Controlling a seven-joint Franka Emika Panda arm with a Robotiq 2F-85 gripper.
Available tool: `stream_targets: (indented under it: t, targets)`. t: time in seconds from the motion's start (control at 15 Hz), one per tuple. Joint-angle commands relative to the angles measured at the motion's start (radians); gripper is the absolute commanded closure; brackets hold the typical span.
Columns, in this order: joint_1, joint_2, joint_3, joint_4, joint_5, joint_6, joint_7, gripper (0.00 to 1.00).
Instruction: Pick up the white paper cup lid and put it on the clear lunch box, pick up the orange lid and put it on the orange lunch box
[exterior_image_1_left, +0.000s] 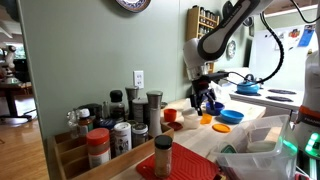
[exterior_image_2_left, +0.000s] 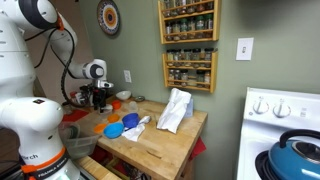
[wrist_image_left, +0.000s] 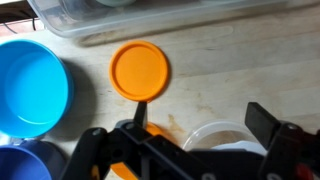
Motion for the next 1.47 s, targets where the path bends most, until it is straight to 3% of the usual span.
stream_targets:
  t: [0.0, 0.33, 0.73, 1.4]
  targets:
    - [-0.002, -0.048, -0.002, -0.027, 0.019, 0.013, 0.013, 0.00]
    - [-0.008, -0.105, 0.001, -0.033, 0.057, 0.038, 0.010, 0.00]
    - [-0.011, -0.020, 0.000, 0.043, 0.030, 0.091, -0.018, 0.00]
    - [0.000, 0.119, -0.024, 0.147, -0.024, 0.070, -0.050, 0.00]
